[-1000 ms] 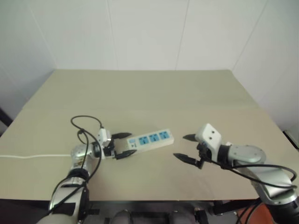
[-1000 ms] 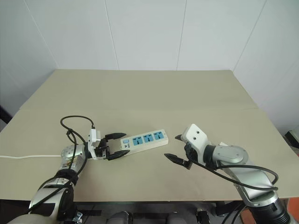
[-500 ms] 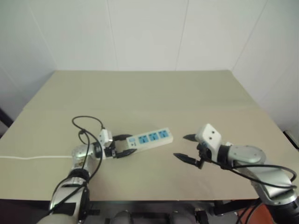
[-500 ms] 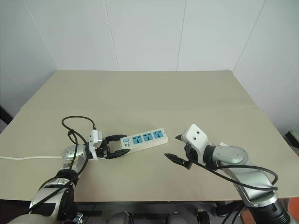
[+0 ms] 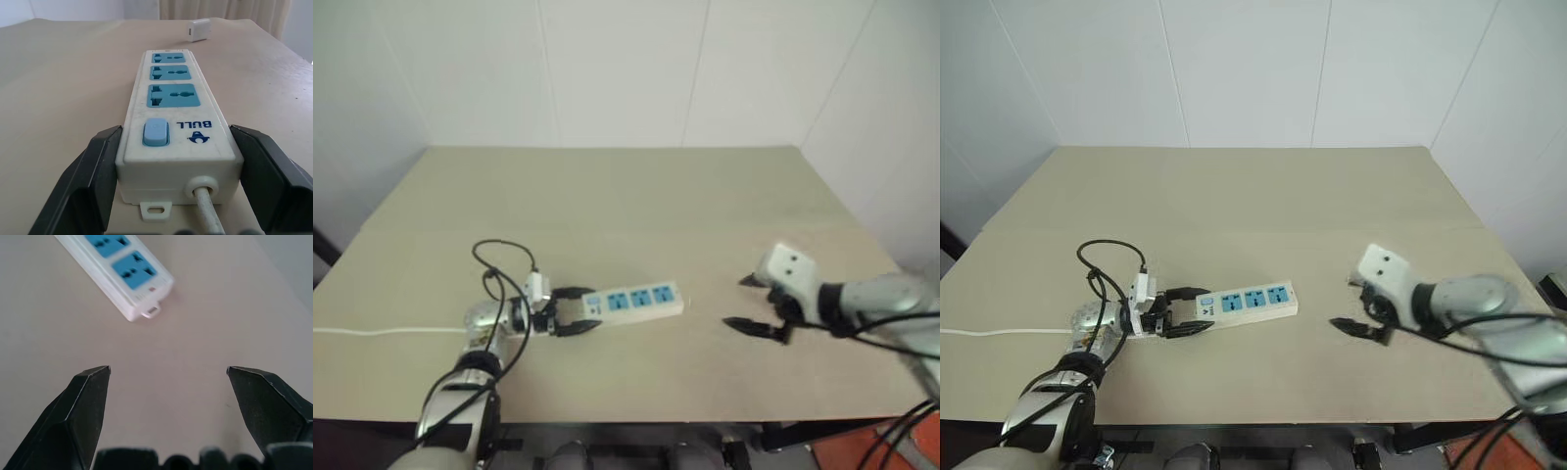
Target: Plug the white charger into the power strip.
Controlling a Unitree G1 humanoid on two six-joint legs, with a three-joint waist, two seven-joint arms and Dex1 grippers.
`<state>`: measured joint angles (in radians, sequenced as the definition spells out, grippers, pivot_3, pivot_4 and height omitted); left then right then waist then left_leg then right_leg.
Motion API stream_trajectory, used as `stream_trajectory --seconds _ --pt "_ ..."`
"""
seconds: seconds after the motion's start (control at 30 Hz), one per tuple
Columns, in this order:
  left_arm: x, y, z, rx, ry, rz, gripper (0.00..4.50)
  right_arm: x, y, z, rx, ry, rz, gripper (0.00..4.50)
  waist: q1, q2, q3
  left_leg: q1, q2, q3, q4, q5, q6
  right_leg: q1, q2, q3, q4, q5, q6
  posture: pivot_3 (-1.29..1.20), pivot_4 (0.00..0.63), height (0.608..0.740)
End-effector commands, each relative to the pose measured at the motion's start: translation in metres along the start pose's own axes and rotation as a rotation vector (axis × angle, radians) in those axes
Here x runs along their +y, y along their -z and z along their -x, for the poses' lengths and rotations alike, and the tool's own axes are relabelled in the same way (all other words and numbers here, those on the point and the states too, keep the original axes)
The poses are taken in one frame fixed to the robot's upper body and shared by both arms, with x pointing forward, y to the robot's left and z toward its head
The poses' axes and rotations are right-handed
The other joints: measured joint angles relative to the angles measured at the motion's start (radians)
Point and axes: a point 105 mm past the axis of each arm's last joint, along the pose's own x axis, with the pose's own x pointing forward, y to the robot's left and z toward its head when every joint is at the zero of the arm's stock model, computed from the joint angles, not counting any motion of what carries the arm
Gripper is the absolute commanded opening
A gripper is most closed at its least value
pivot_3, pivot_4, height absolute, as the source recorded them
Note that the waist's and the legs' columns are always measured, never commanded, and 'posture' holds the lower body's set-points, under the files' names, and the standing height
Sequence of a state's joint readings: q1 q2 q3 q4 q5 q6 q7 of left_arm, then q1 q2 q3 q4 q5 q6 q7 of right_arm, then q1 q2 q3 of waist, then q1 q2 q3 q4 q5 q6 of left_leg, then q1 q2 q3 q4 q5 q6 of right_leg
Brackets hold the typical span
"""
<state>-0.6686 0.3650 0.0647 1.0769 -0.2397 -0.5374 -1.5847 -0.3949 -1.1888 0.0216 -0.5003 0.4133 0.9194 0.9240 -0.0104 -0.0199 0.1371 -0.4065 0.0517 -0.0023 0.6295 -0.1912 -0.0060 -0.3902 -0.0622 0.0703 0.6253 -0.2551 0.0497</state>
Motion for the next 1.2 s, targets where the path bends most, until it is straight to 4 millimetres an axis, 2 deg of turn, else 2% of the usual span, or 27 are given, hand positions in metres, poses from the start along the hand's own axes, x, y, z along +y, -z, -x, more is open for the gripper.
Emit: stream_trajectory --seconds 0.03,0.13,0.4,0.7,1.2 --pt "-0.016 0.009 -0.013 0.050 0.125 0.019 3.22 -0.025 0.013 0.008 0.140 0.045 -0.008 4.50 -0.001 0.000 0.000 0.000 0.000 0.000 0.000 0.000 0.000 0.000 0.000 0.000 0.000 0.000 0.000 0.00 0.150 0.740" --pt "-0.017 0.007 -0.017 0.055 0.151 -0.002 3.22 -0.045 0.025 0.007 0.247 0.061 -0.028 4.50 -0.001 0.000 0.000 0.000 0.000 0.000 0.000 0.000 0.000 -0.001 0.000 0.000 -0.001 -0.002 0.001 0.00 0.150 0.740" --pt "-0.022 0.007 -0.023 0.046 0.176 -0.014 3.22 -0.068 0.038 -0.014 0.409 0.015 -0.079 4.50 0.006 0.000 0.000 -0.009 0.000 0.001 0.000 0.000 0.000 -0.010 0.000 0.001 0.001 0.000 0.000 0.00 0.150 0.740" --pt "-0.027 0.010 -0.024 0.049 0.185 -0.007 3.22 -0.069 0.064 -0.027 0.506 -0.021 -0.117 4.50 0.019 0.001 -0.001 -0.013 -0.001 0.001 0.000 0.000 0.000 -0.014 0.000 0.001 0.002 0.000 0.000 0.00 0.150 0.740" --pt "-0.025 0.001 -0.027 0.035 0.198 -0.028 3.22 -0.058 0.086 -0.035 0.567 -0.057 -0.166 4.50 0.020 0.002 -0.001 -0.013 -0.001 0.001 0.002 0.000 0.000 -0.014 0.000 0.001 0.004 0.000 0.000 0.00 0.150 0.740"
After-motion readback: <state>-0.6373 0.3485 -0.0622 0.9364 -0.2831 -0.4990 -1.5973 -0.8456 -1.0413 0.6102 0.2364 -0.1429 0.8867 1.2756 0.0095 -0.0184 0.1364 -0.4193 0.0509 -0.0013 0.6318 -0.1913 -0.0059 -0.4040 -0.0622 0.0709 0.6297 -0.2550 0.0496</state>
